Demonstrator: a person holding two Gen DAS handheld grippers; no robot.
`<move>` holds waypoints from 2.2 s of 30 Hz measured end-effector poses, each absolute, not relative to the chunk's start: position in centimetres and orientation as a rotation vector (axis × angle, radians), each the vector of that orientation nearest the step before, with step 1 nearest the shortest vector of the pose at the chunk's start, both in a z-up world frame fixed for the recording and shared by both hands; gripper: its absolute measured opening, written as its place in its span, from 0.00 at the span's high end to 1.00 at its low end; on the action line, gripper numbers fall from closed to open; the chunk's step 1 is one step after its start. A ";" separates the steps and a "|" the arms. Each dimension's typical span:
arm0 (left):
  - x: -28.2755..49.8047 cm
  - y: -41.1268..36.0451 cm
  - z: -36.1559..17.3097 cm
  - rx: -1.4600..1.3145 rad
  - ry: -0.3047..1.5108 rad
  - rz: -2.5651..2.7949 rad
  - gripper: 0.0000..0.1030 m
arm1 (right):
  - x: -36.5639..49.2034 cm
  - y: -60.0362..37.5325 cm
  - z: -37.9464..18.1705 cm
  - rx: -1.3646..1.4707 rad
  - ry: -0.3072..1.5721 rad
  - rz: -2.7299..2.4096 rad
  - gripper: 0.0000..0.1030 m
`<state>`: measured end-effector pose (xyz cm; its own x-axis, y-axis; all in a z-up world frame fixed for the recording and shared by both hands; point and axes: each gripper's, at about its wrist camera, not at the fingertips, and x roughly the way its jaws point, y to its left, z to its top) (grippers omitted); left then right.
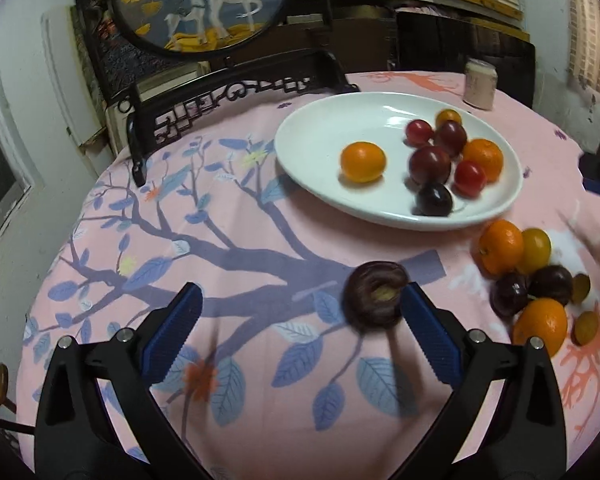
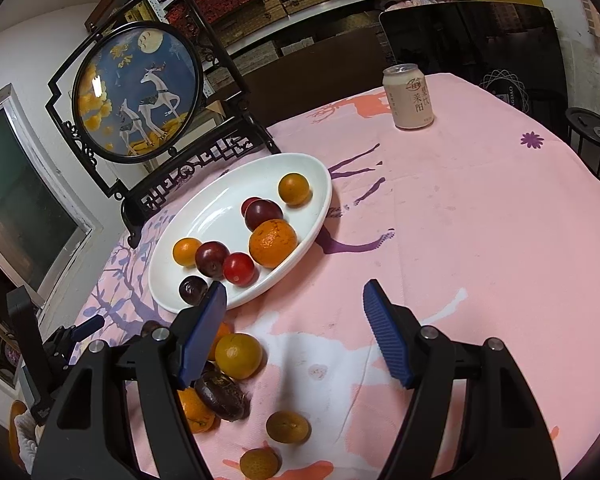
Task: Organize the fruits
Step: 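Move the open left gripper to a dark plum while the right approaches a yellow fruit, then close the left gripper on the dark plum while the right grasps a yellow fruit, then release the plum and yellow fruit into the white plate from both grippers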
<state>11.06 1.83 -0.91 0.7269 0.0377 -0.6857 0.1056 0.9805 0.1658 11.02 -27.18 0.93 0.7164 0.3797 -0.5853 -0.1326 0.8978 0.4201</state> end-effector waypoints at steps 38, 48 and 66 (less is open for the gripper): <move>13.4 0.8 -3.1 0.169 0.884 -0.117 0.13 | 11.9 -21.7 -2.6 0.245 0.907 0.414 0.66; 12.2 -0.3 -2.3 0.167 0.838 -0.205 0.62 | 11.8 -22.3 -2.2 0.223 0.881 0.373 0.66; 22.1 0.3 2.4 0.053 0.757 -0.098 0.60 | 20.5 -18.6 2.5 0.235 0.743 0.377 0.65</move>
<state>22.10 0.33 2.45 0.7228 -0.0690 -0.6876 0.1076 0.9941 0.0133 20.53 -18.62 2.47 0.6743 0.4137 -0.6117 -0.2499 0.9073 0.3382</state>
